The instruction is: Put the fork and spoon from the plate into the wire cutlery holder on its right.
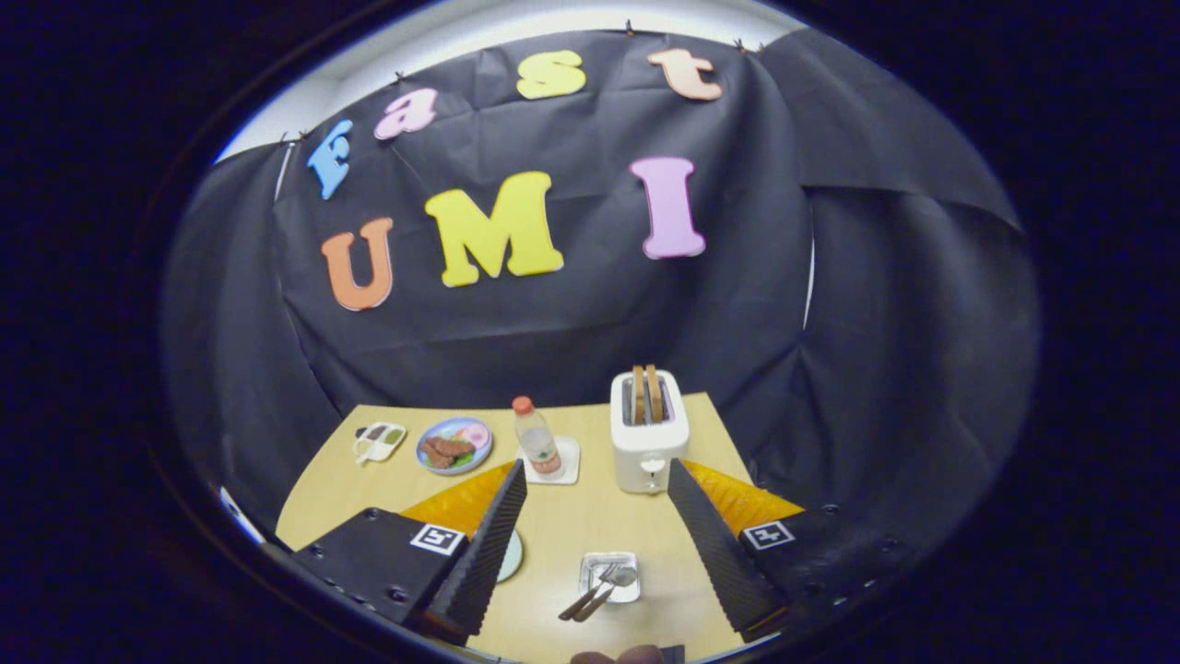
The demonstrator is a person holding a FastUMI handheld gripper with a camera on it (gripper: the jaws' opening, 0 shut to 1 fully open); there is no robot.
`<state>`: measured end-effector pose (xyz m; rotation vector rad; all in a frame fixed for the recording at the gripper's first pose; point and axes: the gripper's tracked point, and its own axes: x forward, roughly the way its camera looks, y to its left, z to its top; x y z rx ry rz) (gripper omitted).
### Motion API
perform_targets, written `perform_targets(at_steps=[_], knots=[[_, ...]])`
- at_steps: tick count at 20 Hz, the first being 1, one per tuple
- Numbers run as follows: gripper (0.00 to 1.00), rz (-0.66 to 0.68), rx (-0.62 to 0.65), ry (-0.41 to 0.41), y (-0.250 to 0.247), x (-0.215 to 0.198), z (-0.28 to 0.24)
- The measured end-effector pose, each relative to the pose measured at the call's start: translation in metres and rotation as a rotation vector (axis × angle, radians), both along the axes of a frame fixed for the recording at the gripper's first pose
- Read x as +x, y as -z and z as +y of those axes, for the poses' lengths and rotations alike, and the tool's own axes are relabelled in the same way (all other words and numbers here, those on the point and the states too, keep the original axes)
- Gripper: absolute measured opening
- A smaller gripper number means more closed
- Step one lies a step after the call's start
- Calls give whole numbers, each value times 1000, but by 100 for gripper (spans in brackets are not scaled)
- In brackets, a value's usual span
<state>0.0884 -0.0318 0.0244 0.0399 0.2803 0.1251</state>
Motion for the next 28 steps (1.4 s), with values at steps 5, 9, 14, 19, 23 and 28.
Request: perform_targets(at_steps=[5,9,14,19,23,28], knots=[[94,-175,-53,-35,-30,-35,21],[94,-211,-58,-63,-32,-51,43],[94,-215,-37,-110,-28,-57,64],[93,-235,-54,-77,-33,-44,52],[92,-292,-71,-46,-48,-41,39],[93,-263,-23,-36,-45,-36,31]])
